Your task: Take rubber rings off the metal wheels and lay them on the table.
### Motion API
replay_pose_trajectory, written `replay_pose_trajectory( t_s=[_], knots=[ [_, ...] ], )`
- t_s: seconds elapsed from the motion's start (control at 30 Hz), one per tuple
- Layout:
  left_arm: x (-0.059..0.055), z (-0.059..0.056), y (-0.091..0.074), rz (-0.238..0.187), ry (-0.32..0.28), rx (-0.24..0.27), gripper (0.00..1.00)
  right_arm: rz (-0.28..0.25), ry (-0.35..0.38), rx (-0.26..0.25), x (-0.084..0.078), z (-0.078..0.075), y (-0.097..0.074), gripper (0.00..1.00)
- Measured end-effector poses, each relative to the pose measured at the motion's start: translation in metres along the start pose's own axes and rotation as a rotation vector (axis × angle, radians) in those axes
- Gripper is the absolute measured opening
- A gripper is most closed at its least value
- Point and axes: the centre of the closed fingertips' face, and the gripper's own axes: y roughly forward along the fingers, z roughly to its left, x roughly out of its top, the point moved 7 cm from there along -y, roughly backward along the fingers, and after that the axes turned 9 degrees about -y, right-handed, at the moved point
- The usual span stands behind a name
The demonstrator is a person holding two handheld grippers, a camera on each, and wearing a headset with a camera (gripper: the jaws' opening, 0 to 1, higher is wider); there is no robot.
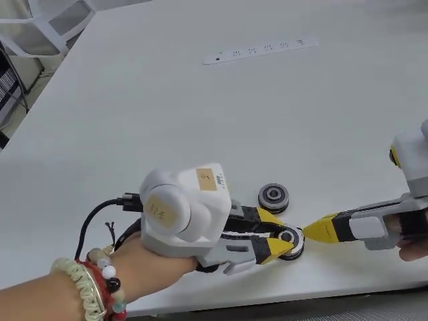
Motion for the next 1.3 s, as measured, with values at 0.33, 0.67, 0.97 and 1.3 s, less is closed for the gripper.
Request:
replay_pose_trajectory(
  t_s=[0.33,0.67,0.97,1.3],
  knots=[
    [-0.0010,0.0007,-0.0003,-0.020,-0.026,0.001,0.14,-0.041,0.137,0.050,0.0003,-0.0024,0.0016,0.00],
    [-0.0008,0.0008,-0.0003,-0.016,-0.021,0.000,0.14,-0.058,0.220,0.092,0.0020,-0.0016,0.0020,0.00],
    [-0.0003,0.0009,0.0001,-0.016,-0.017,0.002,0.14,-0.083,0.270,0.121,0.0018,-0.0005,0.0009,0.00],
    [-0.0004,0.0008,-0.0001,-0.016,-0.017,0.003,0.14,-0.086,0.278,0.146,0.0035,0.0022,0.0021,0.00]
  ],
)
